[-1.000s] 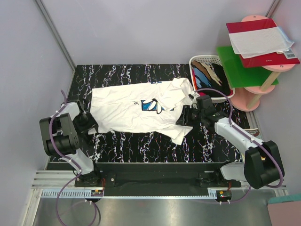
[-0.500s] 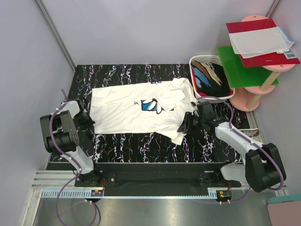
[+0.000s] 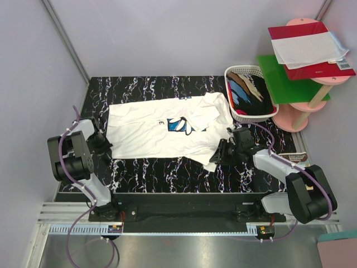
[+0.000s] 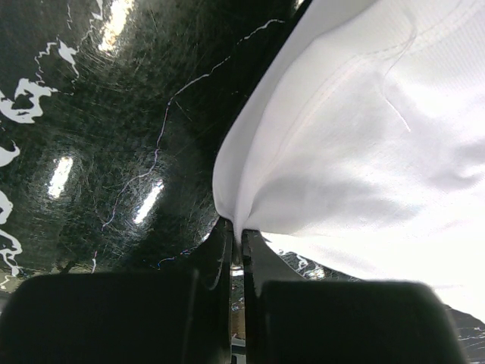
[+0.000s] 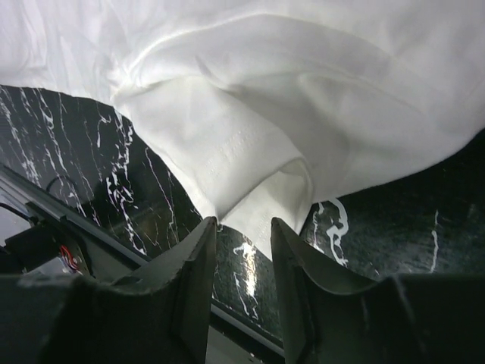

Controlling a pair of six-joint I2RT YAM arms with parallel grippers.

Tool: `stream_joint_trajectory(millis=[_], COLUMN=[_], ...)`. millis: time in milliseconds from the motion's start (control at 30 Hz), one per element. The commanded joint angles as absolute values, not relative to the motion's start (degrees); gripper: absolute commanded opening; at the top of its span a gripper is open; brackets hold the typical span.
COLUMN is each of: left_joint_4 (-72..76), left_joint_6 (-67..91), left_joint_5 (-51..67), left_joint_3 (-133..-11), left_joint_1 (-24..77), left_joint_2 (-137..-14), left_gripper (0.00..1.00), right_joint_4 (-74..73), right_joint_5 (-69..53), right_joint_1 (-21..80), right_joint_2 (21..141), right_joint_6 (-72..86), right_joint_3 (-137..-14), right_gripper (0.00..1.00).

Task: Fold and stack the t-shirts
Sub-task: Fold the tshirt

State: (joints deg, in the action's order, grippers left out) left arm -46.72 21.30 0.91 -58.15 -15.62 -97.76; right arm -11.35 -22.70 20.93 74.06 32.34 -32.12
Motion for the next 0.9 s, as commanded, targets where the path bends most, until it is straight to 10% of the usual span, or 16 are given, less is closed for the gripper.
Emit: stream_joint_trajectory(millis=[0,200,400,867], left_joint_4=[-45.0,-45.0,-44.8,-39.7], left_joint_6=[21.3,21.3,21.3,20.8], left_joint_5=[2.0,2.3,2.2,7.2], left_joint_3=[-58.8,-58.8,-58.4,-55.5], left_joint_1=[-16.0,-16.0,-16.0,-15.3], left_joint_2=[-98.3,-98.4,-97.3,-80.6], left_gripper=[0.0,0.0,0.0,0.0], right_joint_4=[-1.9,3.5,8.8,1.7], right_joint_5=[-24.9,-25.7,-27.2,-21.3], right_joint_1=[20.6,20.6,20.6,20.6], right_joint_2=[75.0,79.0,81.9,63.2], right_joint_6=[35.3,36.0,37.0,30.2], right_joint_3=[-30.5,-29.7,-29.0,-28.9], right_gripper=[0.42,0.39,0.01,0.0])
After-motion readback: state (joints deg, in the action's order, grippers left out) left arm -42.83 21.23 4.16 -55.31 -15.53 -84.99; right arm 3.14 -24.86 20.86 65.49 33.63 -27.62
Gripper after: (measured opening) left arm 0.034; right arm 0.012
